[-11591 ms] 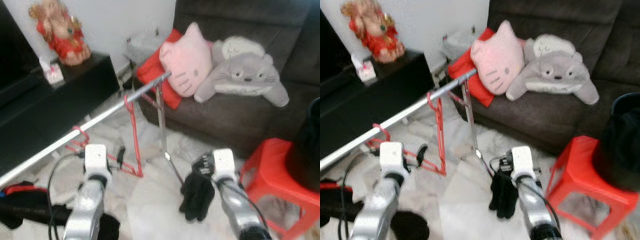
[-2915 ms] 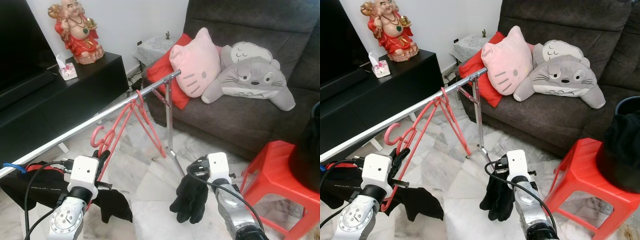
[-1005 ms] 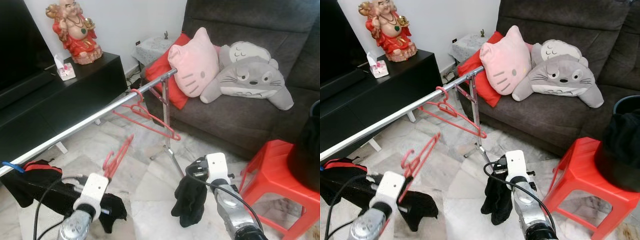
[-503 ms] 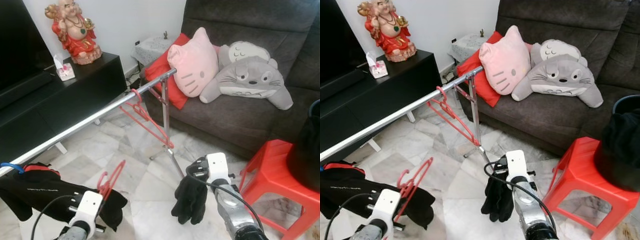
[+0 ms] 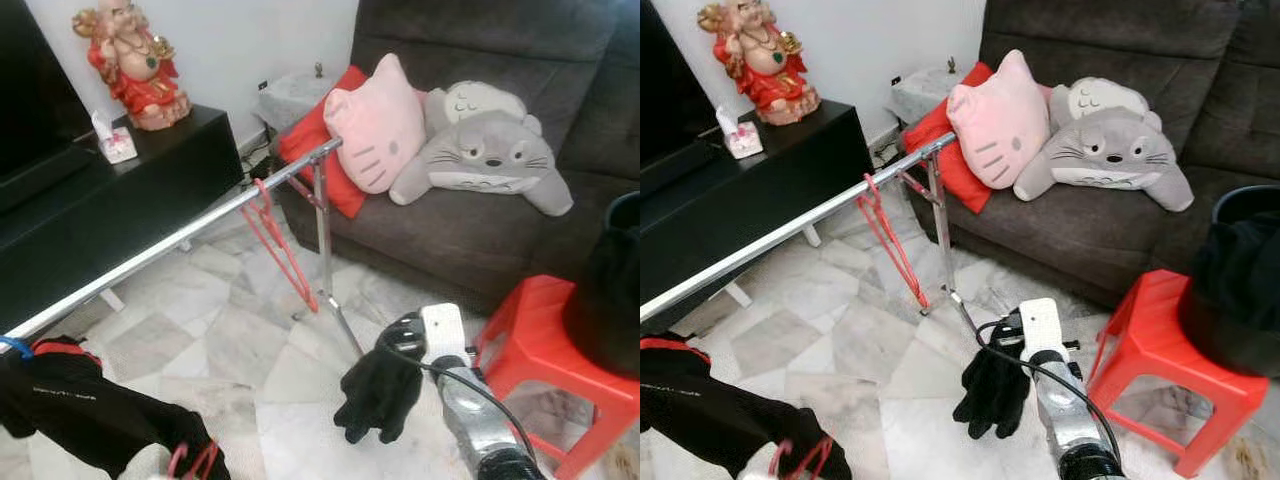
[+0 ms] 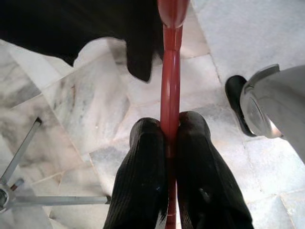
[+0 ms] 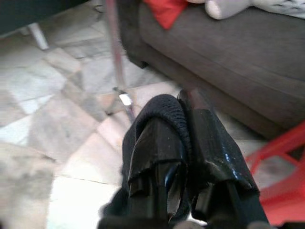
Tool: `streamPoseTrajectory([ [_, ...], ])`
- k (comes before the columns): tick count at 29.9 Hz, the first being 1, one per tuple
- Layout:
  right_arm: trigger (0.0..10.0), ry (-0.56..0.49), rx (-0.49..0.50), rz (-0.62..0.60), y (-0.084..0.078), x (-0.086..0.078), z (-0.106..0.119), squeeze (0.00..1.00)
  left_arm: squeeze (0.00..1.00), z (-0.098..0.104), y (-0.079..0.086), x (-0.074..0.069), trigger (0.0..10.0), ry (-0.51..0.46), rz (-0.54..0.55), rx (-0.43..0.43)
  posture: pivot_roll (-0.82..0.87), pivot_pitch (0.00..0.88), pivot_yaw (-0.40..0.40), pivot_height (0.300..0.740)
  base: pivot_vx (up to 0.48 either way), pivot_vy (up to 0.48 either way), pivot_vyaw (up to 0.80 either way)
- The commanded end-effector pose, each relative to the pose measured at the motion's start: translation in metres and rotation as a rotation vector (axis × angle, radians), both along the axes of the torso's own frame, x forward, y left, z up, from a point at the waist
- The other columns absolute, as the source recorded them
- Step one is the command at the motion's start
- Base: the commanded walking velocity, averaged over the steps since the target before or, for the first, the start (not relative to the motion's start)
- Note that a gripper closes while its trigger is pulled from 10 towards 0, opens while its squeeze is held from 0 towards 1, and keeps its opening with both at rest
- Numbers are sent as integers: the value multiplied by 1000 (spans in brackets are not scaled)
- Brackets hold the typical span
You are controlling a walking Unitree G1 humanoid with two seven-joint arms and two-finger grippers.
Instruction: Hang hanger
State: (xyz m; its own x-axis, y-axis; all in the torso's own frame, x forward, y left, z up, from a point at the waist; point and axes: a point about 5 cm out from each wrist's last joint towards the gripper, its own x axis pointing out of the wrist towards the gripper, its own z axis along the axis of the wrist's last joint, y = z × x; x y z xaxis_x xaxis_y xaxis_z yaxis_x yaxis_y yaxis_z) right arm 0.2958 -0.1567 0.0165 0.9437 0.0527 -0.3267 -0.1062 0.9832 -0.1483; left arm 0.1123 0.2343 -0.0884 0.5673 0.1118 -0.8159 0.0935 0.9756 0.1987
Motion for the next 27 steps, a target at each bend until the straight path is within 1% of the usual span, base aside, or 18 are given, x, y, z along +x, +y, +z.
streamPoseTrajectory([
  [1, 10000, -35, 3, 20, 5, 5, 6, 0, 0, -2, 6, -5, 10000, 17, 16, 21, -147, 0, 104, 732, 0, 0, 0],
  [3, 10000, -34, 3, 19, 5, 4, 6, 0, 0, -6, 6, -12, 10000, 37, 27, 23, -148, 0, 104, 732, 0, 0, 0],
  [5, 10000, -33, 2, 19, 5, 4, 5, 0, 0, -9, 7, -21, 10000, 69, 54, 30, -148, 0, 104, 732, 0, 0, 0],
  [6, 10000, -33, 2, 19, 5, 4, 5, 0, 0, -9, 7, -21, 10000, 69, 54, 30, -148, 0, 104, 732, 0, 0, 0],
  [8, 10000, -32, 3, 20, 5, 3, 5, 0, 0, -12, 8, -27, 10000, 87, 107, 24, -147, 0, 103, 732, 0, 0, 0],
  [9, 10000, -32, 3, 21, 5, 3, 5, 0, 0, -12, 10, -30, 10000, 93, 154, 21, -147, 0, 103, 732, 0, 0, 0],
  [12, 10000, -34, 3, 21, 5, 4, 5, 0, 0, -13, 11, -32, 10000, 89, 217, -4, -150, 0, 103, 732, 0, 0, 0],
  [16, 10000, -35, 1, 22, 5, 4, 5, 0, 0, -14, 10, -29, 10000, 81, 235, -18, -149, 0, 102, 732, 0, 0, 0],
  [17, 10000, -33, 1, 22, 4, 4, 6, 0, 0, -13, 8, -22, 10000, 59, 243, -34, -148, 0, 100, 732, 0, 0, 0],
  [22, 10000, -31, -3, 25, 4, 5, 6, 0, 0, -12, 7, -18, 10000, 51, 249, -37, -148, 0, 98, 732, 0, 0, 0],
  [25, 10000, -20, -8, 36, 5, 5, 5, 0, 0, -12, 5, -14, 10000, 41, 254, -47, -144, 0, 96, 732, -262, 0, 0],
  [27, 10000, -20, -8, 36, 5, 5, 5, 0, 0, -12, 5, -14, 10000, 41, 255, -47, -144, 0, 96, 732, -262, 0, 0],
])
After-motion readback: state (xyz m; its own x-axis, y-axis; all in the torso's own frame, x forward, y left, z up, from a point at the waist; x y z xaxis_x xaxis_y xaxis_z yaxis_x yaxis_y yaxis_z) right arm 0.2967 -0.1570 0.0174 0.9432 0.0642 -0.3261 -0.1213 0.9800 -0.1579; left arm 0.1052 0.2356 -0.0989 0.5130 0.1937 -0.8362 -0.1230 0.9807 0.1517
